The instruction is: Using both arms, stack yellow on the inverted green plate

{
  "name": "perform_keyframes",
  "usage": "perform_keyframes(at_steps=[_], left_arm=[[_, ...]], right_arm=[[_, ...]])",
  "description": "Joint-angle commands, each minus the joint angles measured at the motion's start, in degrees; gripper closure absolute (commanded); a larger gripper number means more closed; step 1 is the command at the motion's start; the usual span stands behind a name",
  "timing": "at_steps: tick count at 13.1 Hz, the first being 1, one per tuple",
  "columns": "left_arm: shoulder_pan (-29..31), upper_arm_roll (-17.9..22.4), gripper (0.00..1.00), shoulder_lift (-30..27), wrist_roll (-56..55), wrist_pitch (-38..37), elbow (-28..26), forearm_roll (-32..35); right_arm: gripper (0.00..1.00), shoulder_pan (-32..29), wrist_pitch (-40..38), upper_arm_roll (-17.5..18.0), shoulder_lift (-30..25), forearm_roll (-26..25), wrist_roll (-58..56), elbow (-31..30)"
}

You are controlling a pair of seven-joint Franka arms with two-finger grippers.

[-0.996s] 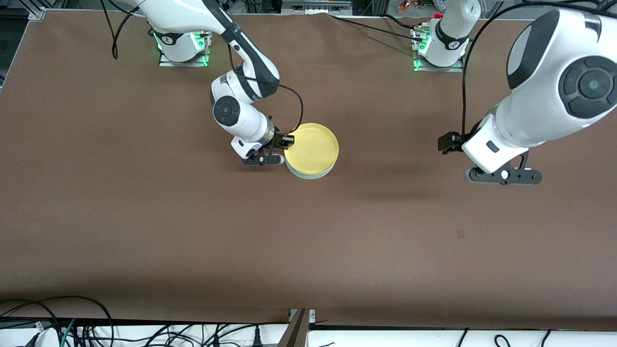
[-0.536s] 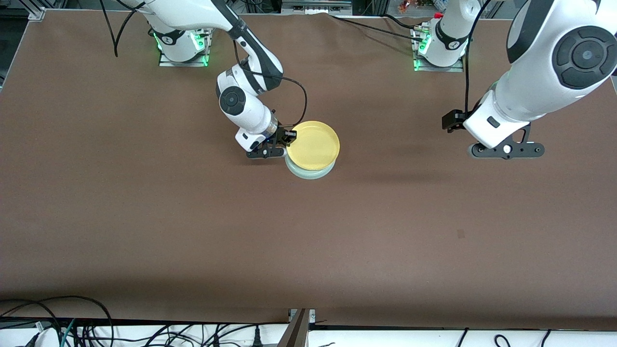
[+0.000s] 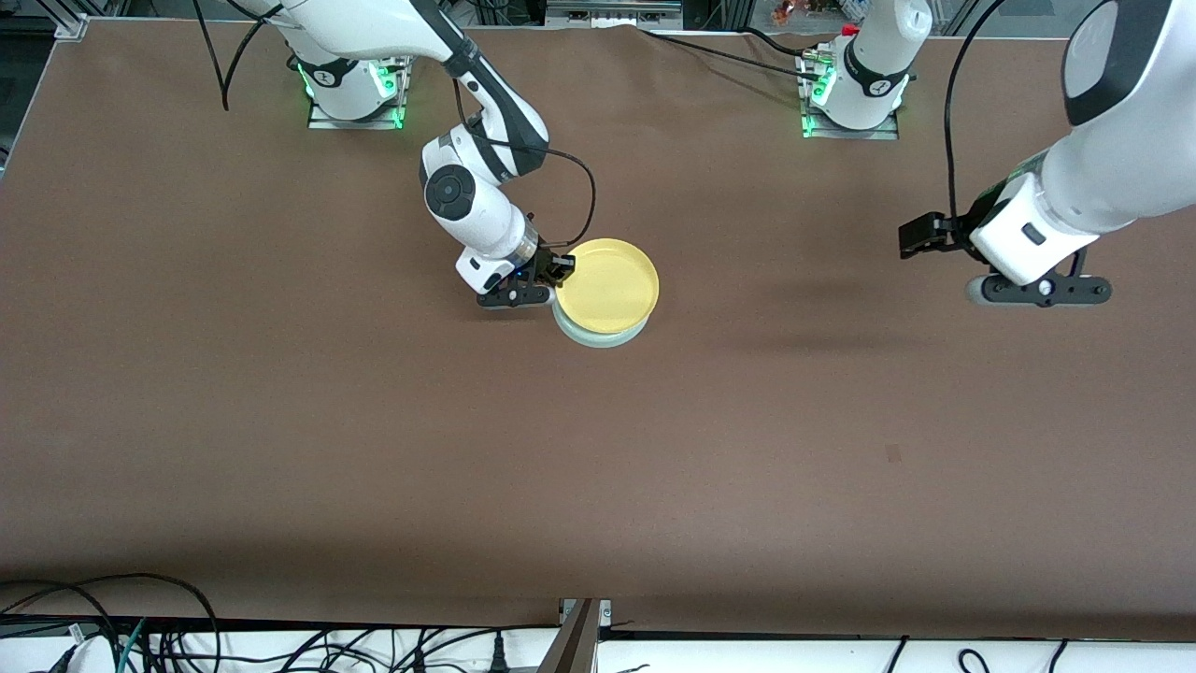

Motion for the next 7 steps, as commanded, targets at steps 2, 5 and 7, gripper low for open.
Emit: perform_keyframes(at_steps=[2, 5, 7], left_arm=[[3.5, -0.8, 0.00, -5.0, 2.0, -1.0, -2.3, -0.7], [2.8, -2.1, 0.00, -4.4, 1.3, -1.5, -0.3, -0.4], [2.9, -2.2, 0.00, -3.9, 1.3, -1.4, 0.3, -0.4]], right_arm=[[1.00, -0.1, 1.4, -0.5, -0.2, -0.3, -0.5, -0.9], [1.00, -0.1, 1.9, -0.7, 0.1, -0.4, -0.5, -0.9], [0.54, -0.1, 1.9, -0.6, 0.1, -0.2, 0.3, -0.5]])
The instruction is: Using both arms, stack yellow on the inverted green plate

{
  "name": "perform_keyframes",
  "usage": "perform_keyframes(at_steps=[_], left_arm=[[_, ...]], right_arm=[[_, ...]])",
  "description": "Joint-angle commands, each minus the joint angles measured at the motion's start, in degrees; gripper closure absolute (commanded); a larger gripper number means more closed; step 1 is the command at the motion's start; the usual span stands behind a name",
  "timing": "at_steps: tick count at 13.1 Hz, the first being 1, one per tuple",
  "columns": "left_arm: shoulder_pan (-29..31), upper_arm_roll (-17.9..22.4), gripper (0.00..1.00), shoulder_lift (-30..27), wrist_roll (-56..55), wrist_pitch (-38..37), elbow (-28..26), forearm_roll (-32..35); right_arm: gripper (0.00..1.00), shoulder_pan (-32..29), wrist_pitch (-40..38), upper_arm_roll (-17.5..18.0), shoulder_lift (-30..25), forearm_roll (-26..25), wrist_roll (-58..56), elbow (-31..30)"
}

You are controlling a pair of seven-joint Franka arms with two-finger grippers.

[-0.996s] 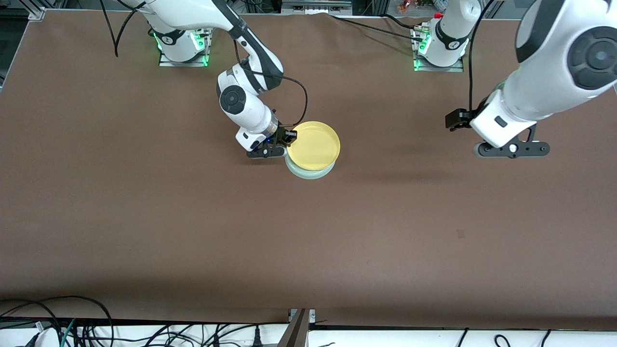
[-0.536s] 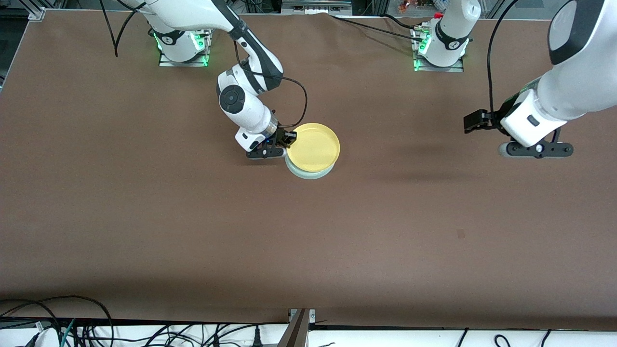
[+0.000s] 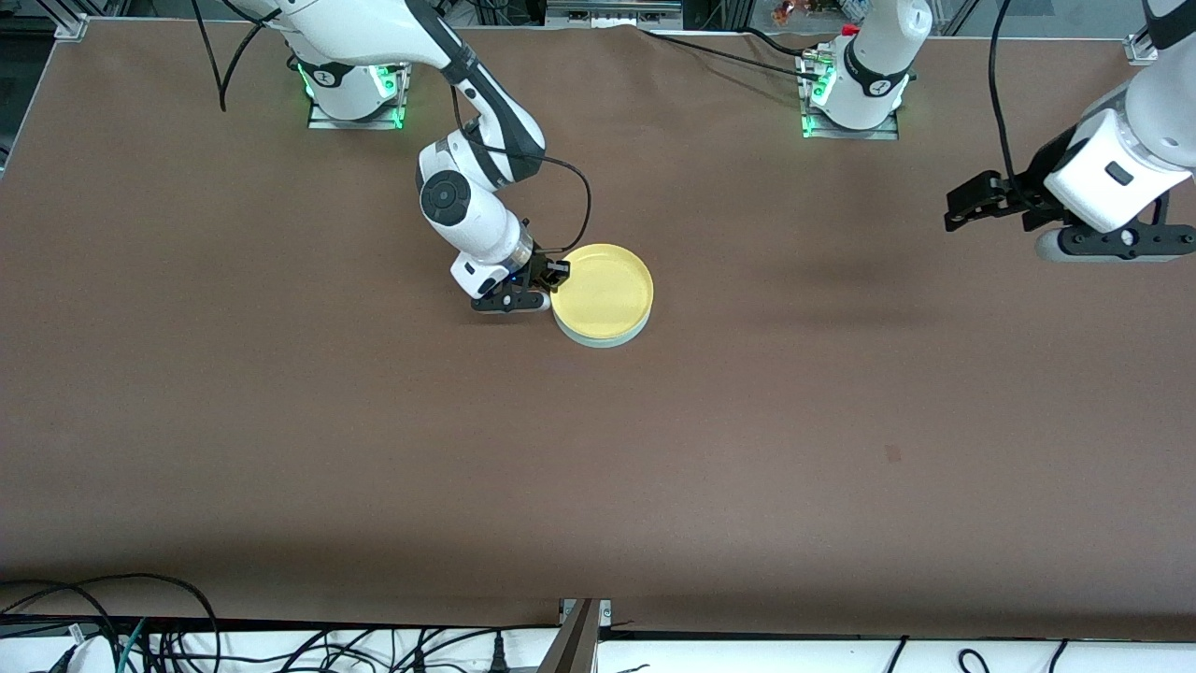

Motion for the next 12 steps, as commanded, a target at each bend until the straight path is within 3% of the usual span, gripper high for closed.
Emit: perform_keyframes(at_steps=[1, 5, 7, 10, 12], left_arm=[[0.1, -0.1, 0.00, 0.3, 0.4, -0.1, 0.8, -0.4], [0.4, 0.5, 0.00, 0.6, 1.2, -0.1, 1.1, -0.4], [0.6, 0.8, 0.00, 0.8, 1.3, 0.2, 0.9, -0.4], [0.1, 0.5, 0.00, 0.6, 1.0, -0.2, 1.3, -0.4], [-0.1, 0.1, 0.00, 0.4, 1.0, -0.5, 1.3, -0.4]], right_arm=[[0.01, 0.0, 1.1, 0.1, -0.4, -0.3, 0.2, -0.4], [0.00, -0.3, -0.7, -2.4, -2.5, -0.4, -0.4, 2.1], [0.00, -0.3, -12.4, -6.7, -3.2, -1.4, -1.0, 8.1], [0.00, -0.6, -34.8, -13.9, -2.7, -9.2, -4.3, 23.1], [0.00, -2.2, -44.0, -18.2, -2.3, -10.5, -10.3, 29.3]])
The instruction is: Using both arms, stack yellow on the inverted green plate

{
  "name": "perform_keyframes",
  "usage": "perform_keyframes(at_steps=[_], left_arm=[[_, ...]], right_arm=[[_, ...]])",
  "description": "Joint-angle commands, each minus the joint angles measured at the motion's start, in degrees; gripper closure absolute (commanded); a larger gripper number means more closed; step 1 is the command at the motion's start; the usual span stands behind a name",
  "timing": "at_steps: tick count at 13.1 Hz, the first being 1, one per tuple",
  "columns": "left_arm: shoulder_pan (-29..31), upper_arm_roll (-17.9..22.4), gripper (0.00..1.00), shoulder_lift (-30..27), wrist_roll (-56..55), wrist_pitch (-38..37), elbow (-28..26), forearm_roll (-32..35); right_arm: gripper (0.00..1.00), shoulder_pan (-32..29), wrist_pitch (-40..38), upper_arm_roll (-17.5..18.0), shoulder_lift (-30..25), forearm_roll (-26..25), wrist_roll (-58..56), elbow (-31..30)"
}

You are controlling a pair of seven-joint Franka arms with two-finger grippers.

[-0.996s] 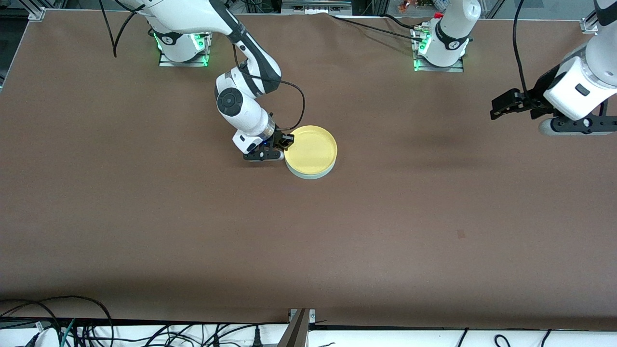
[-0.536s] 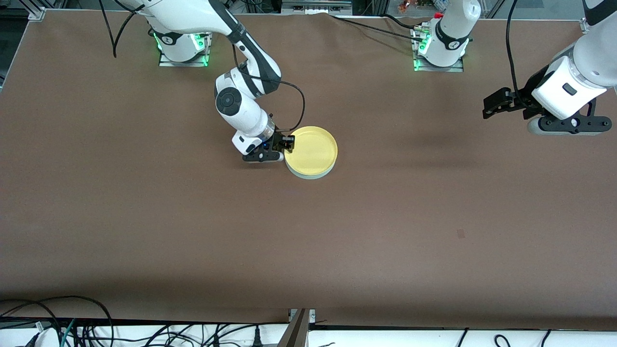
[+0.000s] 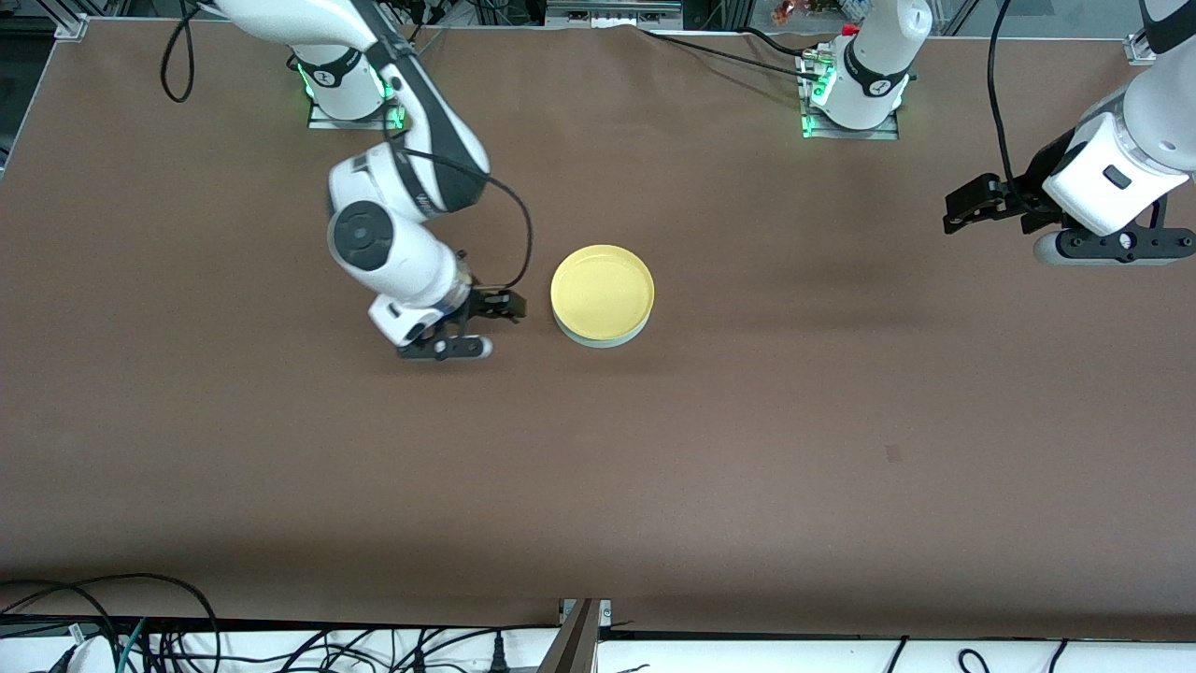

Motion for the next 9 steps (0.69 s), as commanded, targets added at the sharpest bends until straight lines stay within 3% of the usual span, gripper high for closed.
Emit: perform_keyframes(at_steps=[1, 7, 9], left_arm=[[-0.2, -0.4, 0.00, 0.1, 0.9, -1.0, 1.1, -0.4], [-0.2, -0.5, 0.00, 0.1, 0.9, -1.2, 1.0, -0.4], [-0.2, -0.5, 0.00, 0.1, 0.9, -1.2, 1.0, -0.4]], right_arm=[[0.00, -2.6, -10.4, -4.0, 1.2, -1.5, -7.5, 7.5], [0.00, -4.0, -31.4, -18.7, 0.5, -1.5, -19.0, 20.4], [0.00, -5.7, -33.6, -19.2, -0.3, -1.6, -19.1, 22.1]])
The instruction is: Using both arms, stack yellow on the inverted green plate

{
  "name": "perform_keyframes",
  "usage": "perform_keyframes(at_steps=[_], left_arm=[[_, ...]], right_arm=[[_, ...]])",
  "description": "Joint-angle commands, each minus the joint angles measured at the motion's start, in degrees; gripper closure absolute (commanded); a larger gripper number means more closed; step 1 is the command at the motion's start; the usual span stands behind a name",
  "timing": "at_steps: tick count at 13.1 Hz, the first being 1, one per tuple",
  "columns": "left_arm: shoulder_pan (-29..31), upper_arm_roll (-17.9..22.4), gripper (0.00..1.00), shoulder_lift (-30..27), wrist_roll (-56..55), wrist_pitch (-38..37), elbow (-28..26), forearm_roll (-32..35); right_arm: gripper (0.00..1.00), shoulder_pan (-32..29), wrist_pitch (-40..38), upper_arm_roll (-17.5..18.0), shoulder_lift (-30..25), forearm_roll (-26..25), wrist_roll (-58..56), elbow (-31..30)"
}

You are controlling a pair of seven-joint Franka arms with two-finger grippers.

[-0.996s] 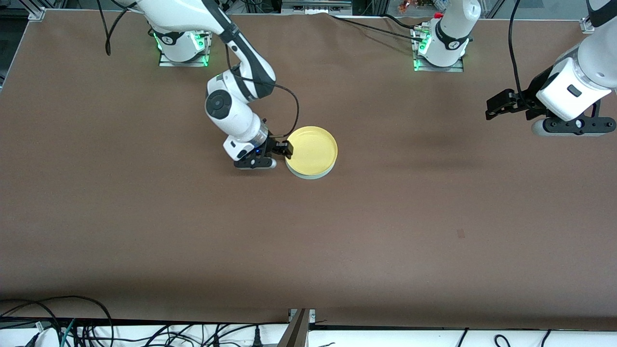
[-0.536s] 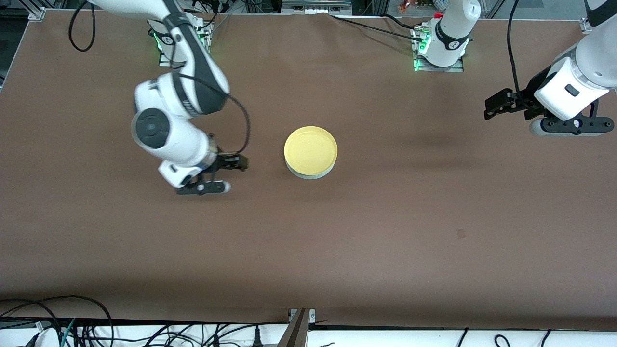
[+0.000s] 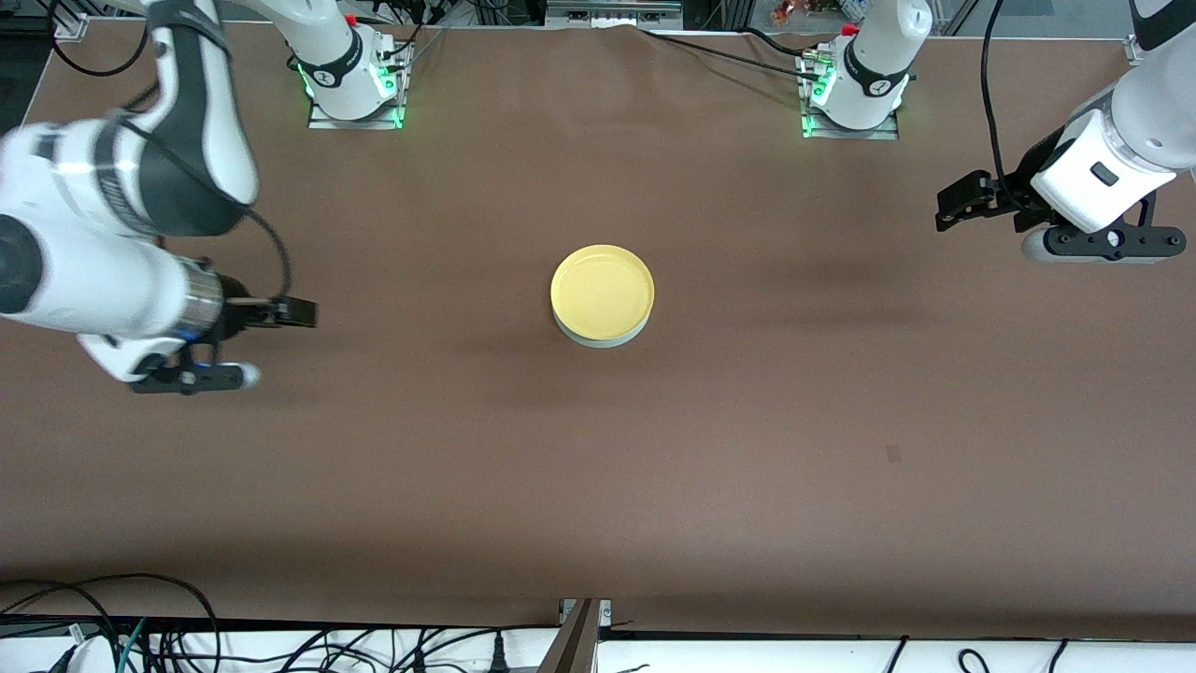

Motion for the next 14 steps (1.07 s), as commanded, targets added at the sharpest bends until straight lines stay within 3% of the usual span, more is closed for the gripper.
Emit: perform_keyframes(at_steps=[1, 5, 10, 14], left_arm=[[-0.2, 0.0, 0.00, 0.1, 0.9, -1.0, 1.0, -0.4], [-0.2, -1.7, 0.00, 0.0, 0.8, -1.0, 1.0, -0.3], [-0.2, -1.7, 0.00, 0.1, 0.7, -0.7, 0.9, -0.3], [-0.1, -4.2, 0.00, 0.1, 0.5, -0.4, 0.9, 4.8]], right_arm=[[0.00, -2.4, -2.9, 0.8, -2.6, -1.7, -0.6, 2.7], [0.00, -13.5, -5.8, 13.5, -10.8, -11.0, -1.0, 1.3], [0.00, -16.5, -5.2, 14.3, -20.2, -11.3, -1.1, -6.5], [0.00, -18.5, -5.2, 15.3, -23.2, -11.3, -0.9, -9.8]])
